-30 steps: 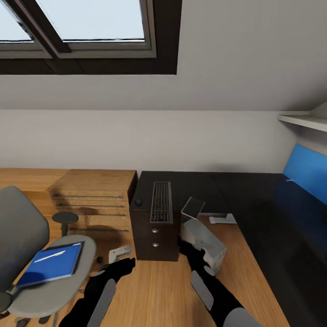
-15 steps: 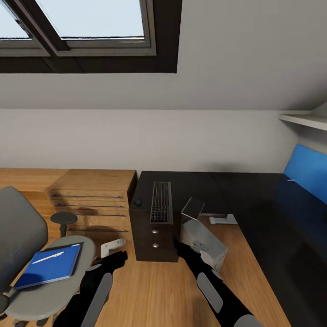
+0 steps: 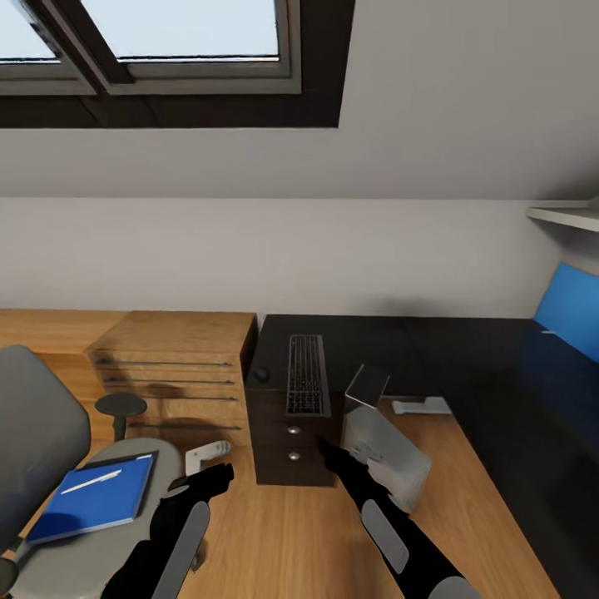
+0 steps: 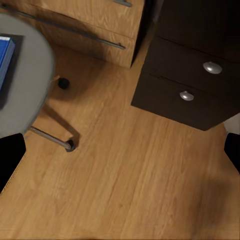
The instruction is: In the bedroom, organize the workspace by keeping the computer under the desk, ensuring the monitor is on the desk, placing the keyboard on the desk next to the monitor, placing the mouse on the desk next to the keyboard, moving the folder from the swivel chair onto the desk next to the mouse, stacking the notebook on top of the folder with the pen on top of the notebook, and positioning the swivel chair next to the desk.
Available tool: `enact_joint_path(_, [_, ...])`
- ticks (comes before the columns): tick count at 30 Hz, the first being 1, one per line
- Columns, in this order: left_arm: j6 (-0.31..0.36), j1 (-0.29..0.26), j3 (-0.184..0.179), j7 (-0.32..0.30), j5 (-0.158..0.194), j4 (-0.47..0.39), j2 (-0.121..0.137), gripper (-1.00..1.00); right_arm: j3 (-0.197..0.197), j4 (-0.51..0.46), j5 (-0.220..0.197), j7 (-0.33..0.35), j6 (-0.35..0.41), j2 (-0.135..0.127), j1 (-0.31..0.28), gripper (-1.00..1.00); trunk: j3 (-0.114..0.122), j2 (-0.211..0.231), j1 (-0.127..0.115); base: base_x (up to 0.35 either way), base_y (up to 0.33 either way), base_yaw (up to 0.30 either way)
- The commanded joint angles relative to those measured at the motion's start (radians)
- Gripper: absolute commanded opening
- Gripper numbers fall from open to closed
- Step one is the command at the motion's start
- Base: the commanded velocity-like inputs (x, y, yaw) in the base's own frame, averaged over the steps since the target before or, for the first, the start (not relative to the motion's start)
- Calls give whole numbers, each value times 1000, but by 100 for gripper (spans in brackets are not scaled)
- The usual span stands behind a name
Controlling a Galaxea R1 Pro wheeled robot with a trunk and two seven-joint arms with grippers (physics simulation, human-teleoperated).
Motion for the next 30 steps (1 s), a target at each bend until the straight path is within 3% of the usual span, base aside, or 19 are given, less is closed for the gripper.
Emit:
enact_joint_path(1, [1,-1,-1,10,10,-1,0,100,3,1,-10,3,-6,0,-1,100,-5,-8,4,182,254,0])
enact_joint_path(6, [2,-1,-2,10,10,0,1,100,3,2,-8,3,-7,-9,-1,100,-20,-43,24,147,221,0])
enact_joint_path(18, [3,-1,-3,10,9,0,0,100,3,17,-7,18,-15,-12,-1,100,-58,-127,70,12,18,0])
enact_joint_path(25, [3,-1,-3,11,9,-8,0,100,0,64,-10,161,-14,-13,-1,100,-80,-176,96,0,0,0])
enact_joint_path(30, [4,33,-3,13,9,-80,3,100,-26,93,-22,270,-12,-18,-1,100,-95,-211,116,0,0,0])
